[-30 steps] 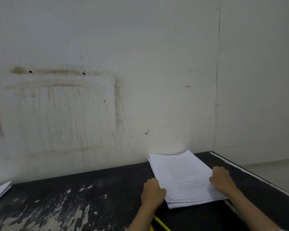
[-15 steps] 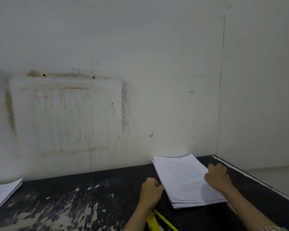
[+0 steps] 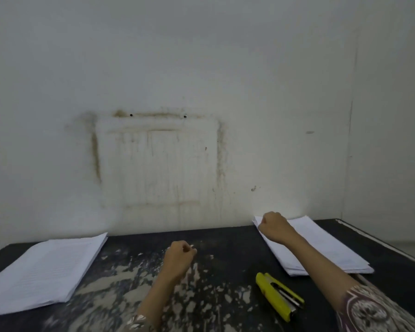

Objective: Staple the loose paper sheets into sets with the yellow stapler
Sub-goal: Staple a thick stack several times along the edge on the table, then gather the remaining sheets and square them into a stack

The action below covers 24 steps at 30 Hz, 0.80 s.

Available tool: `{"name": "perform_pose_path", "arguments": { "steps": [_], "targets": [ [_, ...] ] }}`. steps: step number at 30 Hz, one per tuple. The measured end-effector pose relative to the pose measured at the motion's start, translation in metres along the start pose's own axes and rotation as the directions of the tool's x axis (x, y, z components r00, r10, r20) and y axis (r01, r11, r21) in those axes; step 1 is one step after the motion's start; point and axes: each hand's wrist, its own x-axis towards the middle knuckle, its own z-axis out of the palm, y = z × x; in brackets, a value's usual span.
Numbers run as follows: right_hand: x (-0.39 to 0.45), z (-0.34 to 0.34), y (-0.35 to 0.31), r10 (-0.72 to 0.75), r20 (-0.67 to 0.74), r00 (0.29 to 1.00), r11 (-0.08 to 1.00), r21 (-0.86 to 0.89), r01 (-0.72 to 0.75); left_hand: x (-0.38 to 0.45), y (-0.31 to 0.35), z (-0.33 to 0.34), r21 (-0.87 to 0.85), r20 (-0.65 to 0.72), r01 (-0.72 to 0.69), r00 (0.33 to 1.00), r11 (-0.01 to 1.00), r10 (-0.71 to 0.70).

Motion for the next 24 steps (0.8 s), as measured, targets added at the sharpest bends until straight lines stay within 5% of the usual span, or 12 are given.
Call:
{"name": "perform_pose_path", "arguments": {
  "steps": [11,24],
  "targets": [
    [-0.063,0.095,-0.153,-0.180,0.232,0.956,0.979,0.140,0.151,-0.054,-0.104,-0.165,0.106,-0.204,0.148,0.971,0.983,-0.125],
    [-0.128,0.223,-0.270,-0.519,0.216,0.827,0.840,0.308,0.447,-0.089,-0.207,-0.271,0.132,-0.568,0.400,0.781,0.907,-0.261]
  ]
}}
